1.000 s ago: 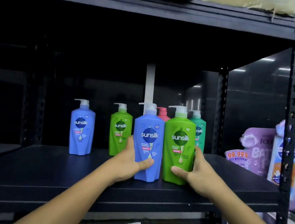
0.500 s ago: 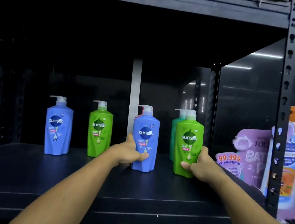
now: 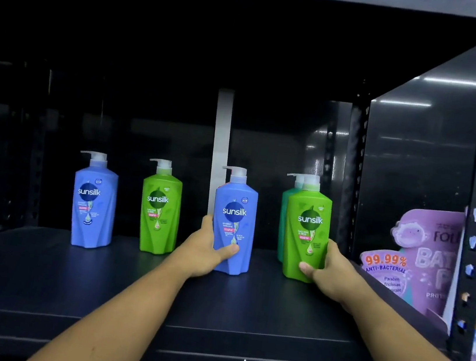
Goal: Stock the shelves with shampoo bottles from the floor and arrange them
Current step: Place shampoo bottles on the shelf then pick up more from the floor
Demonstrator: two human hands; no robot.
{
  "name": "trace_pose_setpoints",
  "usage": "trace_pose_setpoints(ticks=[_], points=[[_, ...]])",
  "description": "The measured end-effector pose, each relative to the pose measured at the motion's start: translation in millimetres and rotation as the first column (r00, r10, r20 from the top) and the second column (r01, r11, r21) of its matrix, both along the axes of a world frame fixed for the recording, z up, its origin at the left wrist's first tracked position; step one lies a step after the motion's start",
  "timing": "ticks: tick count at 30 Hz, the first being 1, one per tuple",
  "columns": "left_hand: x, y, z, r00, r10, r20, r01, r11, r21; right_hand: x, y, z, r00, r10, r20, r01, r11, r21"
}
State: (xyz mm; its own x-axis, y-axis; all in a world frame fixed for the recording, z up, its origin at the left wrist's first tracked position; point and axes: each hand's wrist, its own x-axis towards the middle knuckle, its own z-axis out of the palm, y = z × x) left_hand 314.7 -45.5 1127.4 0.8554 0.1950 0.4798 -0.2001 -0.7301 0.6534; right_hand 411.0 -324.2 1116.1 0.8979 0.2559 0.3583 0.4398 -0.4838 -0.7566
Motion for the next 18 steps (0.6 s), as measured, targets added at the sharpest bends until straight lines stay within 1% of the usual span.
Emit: trace_pose_setpoints(ticks=[6,11,15,18], points=[[-3.3,-0.8,-1.8,1.000,-0.015,0.017,0.016,1.000,-0.016,-1.5,6.2,1.9,0.996,-0.059,0.073,0.062,0.997,-0.048],[-2.9,4.3,-3.7,0.998,-0.035,-0.047,0.035,0.999,-0.007,-2.9,5.4,1.7,0.993,-0.073,0.093,0.080,0.995,-0.066],[-3.0,5.2,-4.1,0.997,-0.048,-0.054,0.048,0.999,-0.001,-5.0,5.8,1.7,0.985,-0.106,0.138,0.114,0.992,-0.051],[-3.3,6.0,-4.4,0.996,-0.062,-0.057,0.062,0.998,-0.004,-7.9,4.8,3.4,0.979,-0.128,0.160,0.144,0.985,-0.093]])
